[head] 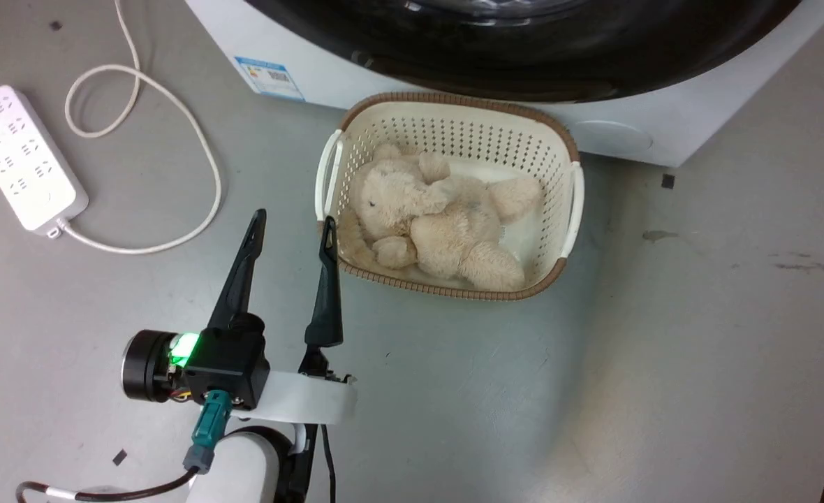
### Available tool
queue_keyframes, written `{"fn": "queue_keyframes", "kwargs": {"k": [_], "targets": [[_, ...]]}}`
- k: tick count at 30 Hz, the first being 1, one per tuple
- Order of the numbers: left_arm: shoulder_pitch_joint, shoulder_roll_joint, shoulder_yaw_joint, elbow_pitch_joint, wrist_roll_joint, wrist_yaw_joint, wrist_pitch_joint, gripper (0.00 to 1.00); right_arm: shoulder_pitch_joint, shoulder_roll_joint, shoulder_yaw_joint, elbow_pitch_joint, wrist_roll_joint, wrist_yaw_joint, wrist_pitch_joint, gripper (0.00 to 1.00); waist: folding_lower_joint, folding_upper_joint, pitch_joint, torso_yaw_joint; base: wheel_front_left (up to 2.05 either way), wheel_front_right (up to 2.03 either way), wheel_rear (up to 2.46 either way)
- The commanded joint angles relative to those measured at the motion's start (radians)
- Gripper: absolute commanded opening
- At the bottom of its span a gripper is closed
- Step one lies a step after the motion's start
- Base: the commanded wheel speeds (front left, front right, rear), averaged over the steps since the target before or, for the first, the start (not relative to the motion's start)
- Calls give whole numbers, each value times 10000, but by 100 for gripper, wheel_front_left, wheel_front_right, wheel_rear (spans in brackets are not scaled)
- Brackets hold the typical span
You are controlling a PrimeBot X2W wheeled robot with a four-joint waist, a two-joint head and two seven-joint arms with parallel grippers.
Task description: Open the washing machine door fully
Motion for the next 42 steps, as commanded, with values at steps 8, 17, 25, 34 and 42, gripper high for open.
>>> {"fn": "queue_keyframes", "kwargs": {"k": [8, 17, 25, 34, 42], "targets": [[-330, 10, -190, -51, -69, 191, -258, 100, -1116, -53, -414, 1020, 845, -3, 1820, 0, -1, -1, 258, 146, 0, 0, 0], [-216, 12, -316, 144, -170, 242, -487, 100, -252, 176, -800, 1045, 1465, -5, 3318, 0, -1, -1, -378, 54, 0, 0, 0], [274, 12, -260, 560, -205, 117, -575, 100, 1456, 917, -1160, 185, 1951, -6, 4304, 0, -1, -1, -1310, -114, 0, 0, 0], [1149, 142, -134, 934, -111, -160, -575, 100, 4057, 1799, -335, -1511, 2629, -6, 5535, 0, -1, -1, -2530, -282, 0, 0, 0], [2094, 346, -227, 1005, -55, -502, -575, 100, 6328, 1822, 2660, -2443, 4743, -6, 4995, 0, -1, -1, -3300, -248, 0, 0, 0]]}}
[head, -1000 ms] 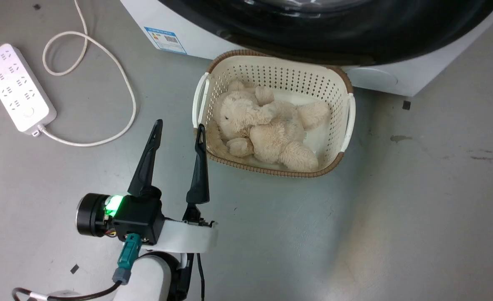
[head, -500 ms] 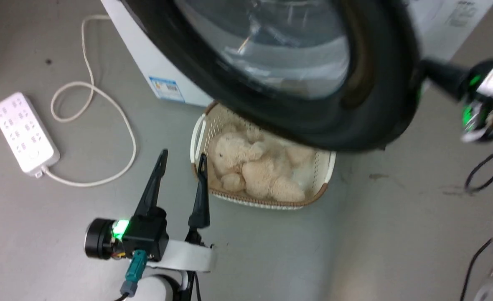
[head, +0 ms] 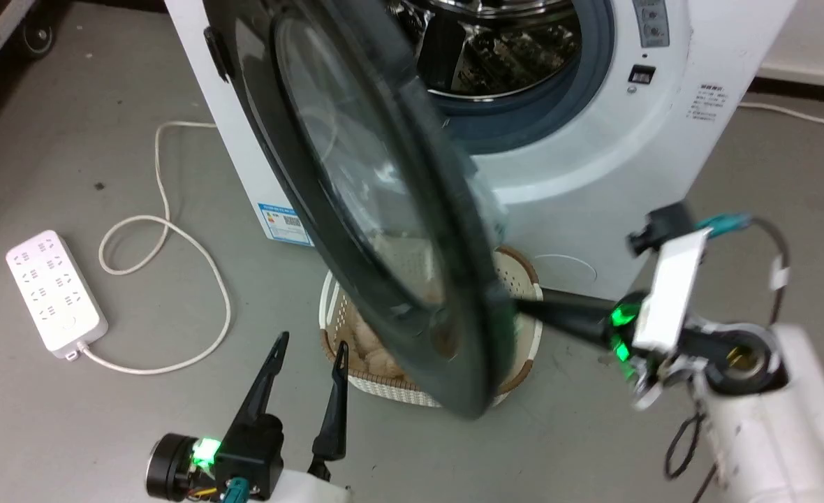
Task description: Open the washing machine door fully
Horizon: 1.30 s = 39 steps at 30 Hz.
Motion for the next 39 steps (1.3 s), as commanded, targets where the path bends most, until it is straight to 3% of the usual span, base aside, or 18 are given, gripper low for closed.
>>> {"fn": "queue_keyframes", "kwargs": {"k": [1, 7, 12, 13, 14, 16, 19, 25, 28, 30, 34, 38, 39], "targets": [[137, 47, 34, -15, 33, -53, -55, 100, 255, 45, 210, -99, 141, 10, -87, 0, 2, 0, -64, 12, 0, 0, 0], [338, 62, 130, -99, 0, -115, -55, 100, 921, 46, 1868, -632, 883, 10, -794, 0, 2, 0, -185, 33, 0, 0, 0], [358, -25, 246, -151, -107, -86, -55, 100, 1012, 46, 2291, -581, 825, 10, -1781, 4, 2, 0, -298, -50, 0, 0, 0], [360, -41, 270, -158, -128, -70, -55, 100, 997, 46, 2166, -632, 648, 10, -2077, 91, 2, 0, -334, -78, 0, 0, 0], [370, -58, 307, -164, -156, -47, -55, 100, 989, 38, 2011, -706, 458, 10, -2396, 100, 2, 0, -387, -124, 0, 0, 0], [390, -85, 389, -162, -209, -13, -55, 100, 992, -98, 1675, -1013, -3, 10, -3137, 100, 2, 0, -468, -229, 0, 0, 0], [397, -130, 576, -152, -387, 24, -55, 100, 1045, -820, 1454, -1996, -1402, 10, -4874, 100, 2, 0, -575, -425, 0, 0, 0], [285, -201, 939, -112, -637, 2, -55, 100, 2041, -3361, 2359, -3362, -5747, 10, -9656, 100, 2, 0, -869, -777, 0, 0, 0], [366, -221, 1162, -129, -763, -14, -55, 100, 2798, -3889, 2248, -3388, -7682, 10, -11416, 100, 2, 0, -970, -1042, 0, 0, 0], [423, -225, 1296, -121, -790, -69, -55, 100, 3358, -3711, 1762, -3367, -8761, 10, -12198, 100, 2, 0, -1029, -1201, 0, 0, 0], [583, -224, 1499, -100, -737, -197, -55, 100, 4537, -2634, 543, -3653, -10705, 10, -12941, 100, 2, 0, -1141, -1431, 0, 0, 0], [841, -234, 1561, -40, -664, -273, -55, 100, 5637, -1051, -229, -4066, -12308, 10, -13189, 100, 2, 0, -1280, -1576, 0, 0, 0], [991, -242, 1560, 10, -600, -314, -55, 100, 6178, -345, -374, -4142, -12838, 10, -13269, 100, 2, 0, -1328, -1615, 0, 0, 0]]}}
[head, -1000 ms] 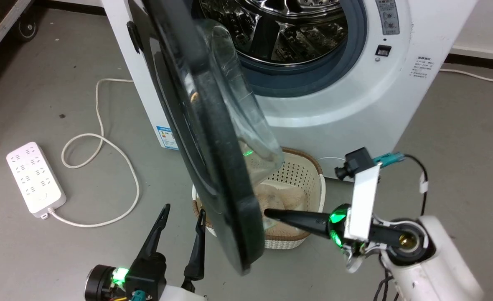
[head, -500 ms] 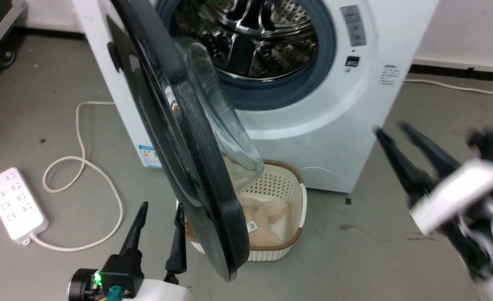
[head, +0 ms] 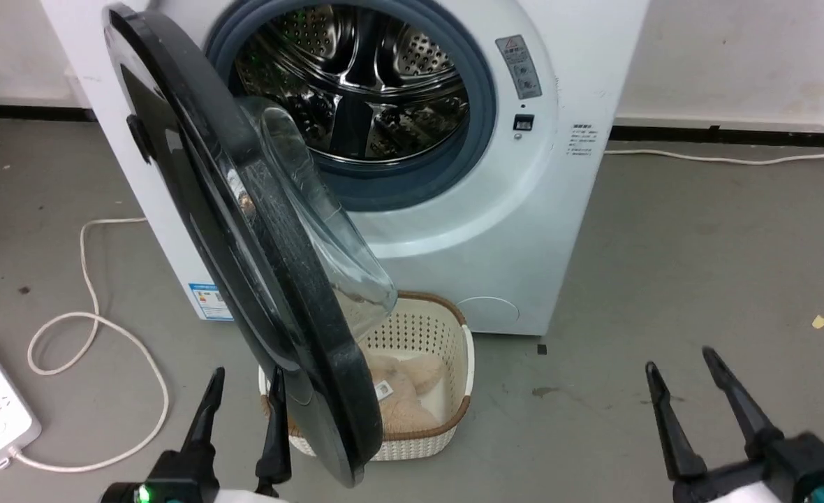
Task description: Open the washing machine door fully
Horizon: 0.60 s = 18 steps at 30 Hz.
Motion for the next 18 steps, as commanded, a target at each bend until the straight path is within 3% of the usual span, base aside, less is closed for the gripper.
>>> {"fn": "queue_keyframes", "kwargs": {"k": [1, 14, 15, 16, 17, 18], "targets": [[153, 18, 6, 32, 86, -64, -55, 100, 196, 100, -81, -46, -86, 8, -71, 100, 1, 0, -24, -10, 0, 0, 0], [188, -16, -128, 37, 316, -15, -55, 100, 419, 372, -97, -82, -96, 8, -116, 100, 1, 0, -5, 26, 0, 0, 0], [175, -17, -148, 22, 336, -36, -55, 91, 420, 373, -93, -98, -64, 8, -116, 100, 1, 0, 3, 38, 0, 0, 0], [159, -18, -154, -3, 324, -60, -55, 13, 423, 373, -88, -113, -40, 8, -116, 100, 1, 0, 9, 49, 0, 0, 0], [147, -20, -160, -25, 310, -86, -55, 0, 426, 374, -87, -124, -23, 8, -116, 100, 1, 0, 11, 60, 0, 0, 0], [141, -21, -164, -42, 299, -109, -55, 0, 427, 374, -87, -133, -10, 8, -116, 100, 1, 0, 12, 70, 0, 0, 0]]}}
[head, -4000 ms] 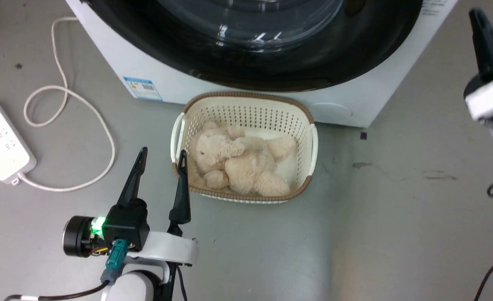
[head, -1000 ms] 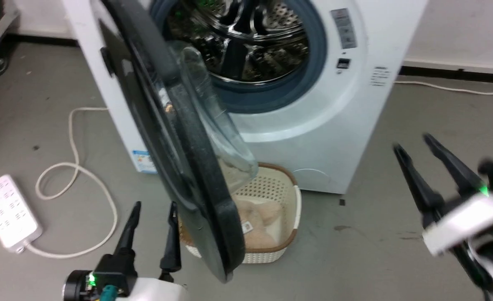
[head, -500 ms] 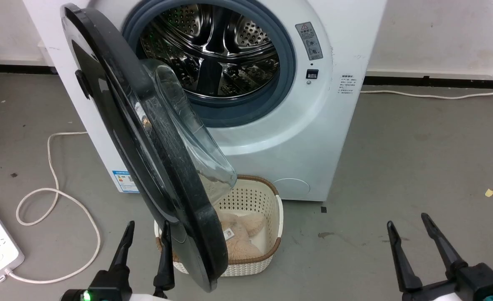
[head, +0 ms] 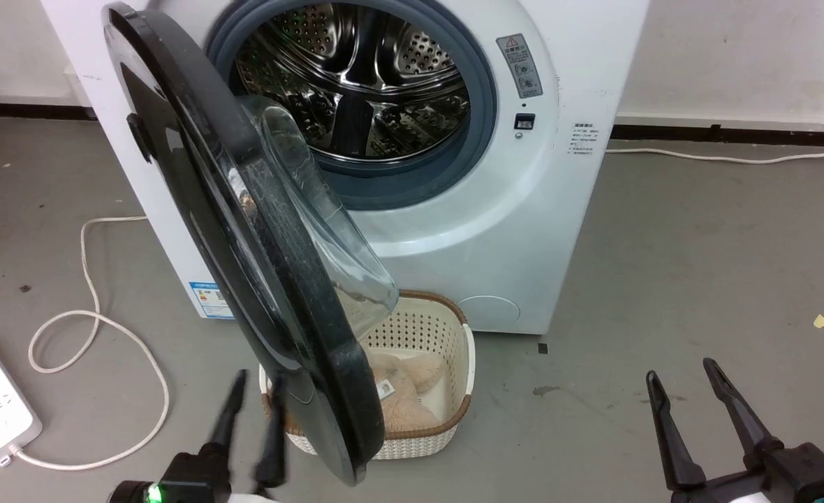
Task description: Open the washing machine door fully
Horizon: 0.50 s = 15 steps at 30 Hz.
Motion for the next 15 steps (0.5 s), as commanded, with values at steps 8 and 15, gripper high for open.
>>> {"fn": "queue_keyframes", "kwargs": {"k": [8, 15], "targets": [[-423, -8, 664, -1921, -313, 445, -55, 0, 44, 63, -55, -125, 111, -9, -46, 100, 0, 0, -61, 112, 0, 0, 0], [-1451, -12, 1102, -4341, -1050, 942, -55, 0, 52, 63, -28, -88, 122, -9, -47, 100, 0, 0, -188, 164, 0, 0, 0]]}}
